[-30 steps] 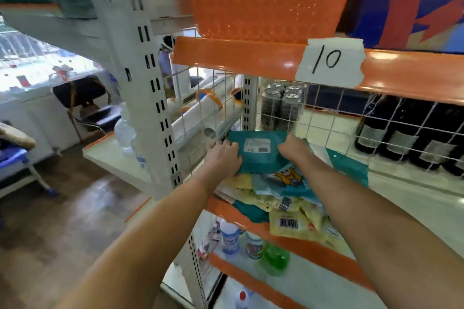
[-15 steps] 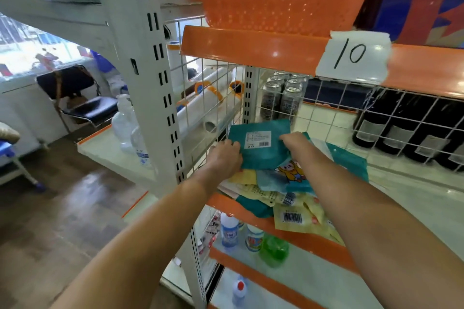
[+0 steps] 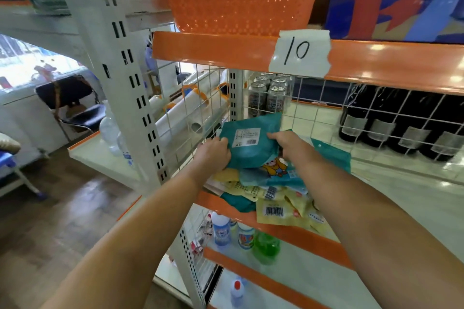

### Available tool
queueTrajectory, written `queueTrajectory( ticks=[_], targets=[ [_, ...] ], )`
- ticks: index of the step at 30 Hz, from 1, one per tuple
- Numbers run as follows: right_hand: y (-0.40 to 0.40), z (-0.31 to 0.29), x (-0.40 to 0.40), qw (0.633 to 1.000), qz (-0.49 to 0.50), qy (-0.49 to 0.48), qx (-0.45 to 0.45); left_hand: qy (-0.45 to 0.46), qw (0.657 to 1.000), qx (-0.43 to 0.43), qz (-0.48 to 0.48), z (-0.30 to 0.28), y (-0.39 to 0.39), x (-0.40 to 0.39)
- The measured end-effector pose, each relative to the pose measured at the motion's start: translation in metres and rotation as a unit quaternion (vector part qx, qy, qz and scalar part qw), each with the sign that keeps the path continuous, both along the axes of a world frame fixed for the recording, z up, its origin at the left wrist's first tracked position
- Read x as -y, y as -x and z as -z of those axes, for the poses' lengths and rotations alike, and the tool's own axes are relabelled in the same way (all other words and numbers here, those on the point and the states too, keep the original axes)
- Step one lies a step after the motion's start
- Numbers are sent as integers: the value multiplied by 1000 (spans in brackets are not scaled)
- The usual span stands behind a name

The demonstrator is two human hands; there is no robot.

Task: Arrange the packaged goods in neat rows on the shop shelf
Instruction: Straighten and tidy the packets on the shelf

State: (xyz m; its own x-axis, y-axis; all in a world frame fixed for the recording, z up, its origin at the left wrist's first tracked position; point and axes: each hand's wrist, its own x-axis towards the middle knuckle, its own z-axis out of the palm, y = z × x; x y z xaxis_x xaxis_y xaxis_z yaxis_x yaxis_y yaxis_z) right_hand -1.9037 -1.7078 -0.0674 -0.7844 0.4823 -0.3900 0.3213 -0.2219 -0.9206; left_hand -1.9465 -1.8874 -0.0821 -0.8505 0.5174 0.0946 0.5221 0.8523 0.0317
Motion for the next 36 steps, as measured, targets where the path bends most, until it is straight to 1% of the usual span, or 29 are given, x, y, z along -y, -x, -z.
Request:
queueTrajectory(
  ticks=[4, 9, 12, 19, 23, 29, 33, 36],
  targets=[
    [-18, 1, -20, 1000, 31, 1, -1, -29, 999, 23, -3, -8, -5, -22],
    [-46, 0, -49, 997, 82, 7, -12, -34, 998, -12, 48, -19, -10, -55],
    [-63, 0, -60, 993, 112, 17, -29, -59, 996, 3, 68, -21, -10, -68],
    [-111, 6, -58, 980, 190, 34, -54, -66, 985, 17, 157, -15, -21, -89],
    [-142, 12, -57, 964, 257, 23, -57, -65, 974, 26, 214, -12, -34, -101],
    [-196, 13, -55, 934, 347, 18, -77, -64, 949, -8, 308, -8, -65, -121],
    [-233, 19, -50, 914, 393, 23, -94, -68, 934, 17, 350, -5, -93, -135],
    [-260, 23, -47, 899, 429, 19, -86, -69, 920, 25, 385, -2, -115, -146]
  ],
)
